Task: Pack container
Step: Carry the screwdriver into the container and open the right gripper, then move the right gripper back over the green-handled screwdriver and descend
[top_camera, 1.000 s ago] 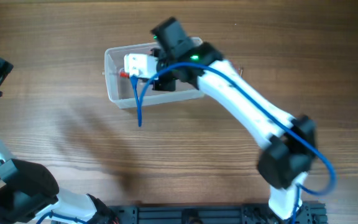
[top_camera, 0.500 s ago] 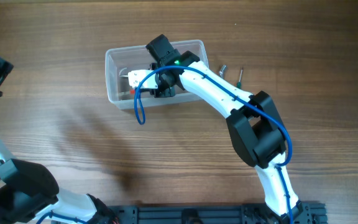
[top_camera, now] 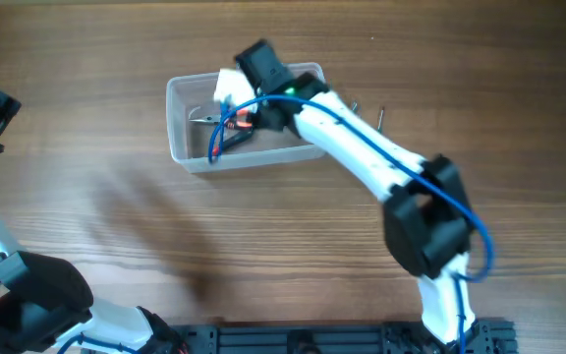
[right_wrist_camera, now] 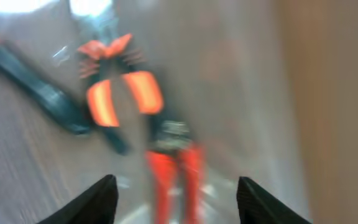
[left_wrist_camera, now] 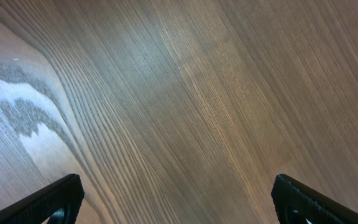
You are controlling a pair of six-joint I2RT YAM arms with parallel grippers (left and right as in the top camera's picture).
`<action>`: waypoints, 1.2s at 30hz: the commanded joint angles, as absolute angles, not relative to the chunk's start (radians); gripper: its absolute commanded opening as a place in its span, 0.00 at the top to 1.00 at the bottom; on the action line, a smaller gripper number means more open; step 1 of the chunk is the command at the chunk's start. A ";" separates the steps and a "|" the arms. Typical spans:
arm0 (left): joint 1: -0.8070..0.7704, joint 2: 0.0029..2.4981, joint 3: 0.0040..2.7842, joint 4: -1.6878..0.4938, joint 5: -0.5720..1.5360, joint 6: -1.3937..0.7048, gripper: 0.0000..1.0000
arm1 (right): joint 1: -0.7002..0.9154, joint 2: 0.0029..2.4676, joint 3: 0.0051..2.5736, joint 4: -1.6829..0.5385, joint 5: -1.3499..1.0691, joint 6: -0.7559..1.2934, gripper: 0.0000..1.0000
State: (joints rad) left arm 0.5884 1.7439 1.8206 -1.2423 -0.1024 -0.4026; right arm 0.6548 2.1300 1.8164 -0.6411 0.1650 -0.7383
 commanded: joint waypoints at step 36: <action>0.592 1.747 1.817 -1.242 -0.094 -0.412 0.00 | 0.108 2.139 1.659 -1.117 -0.116 0.228 0.41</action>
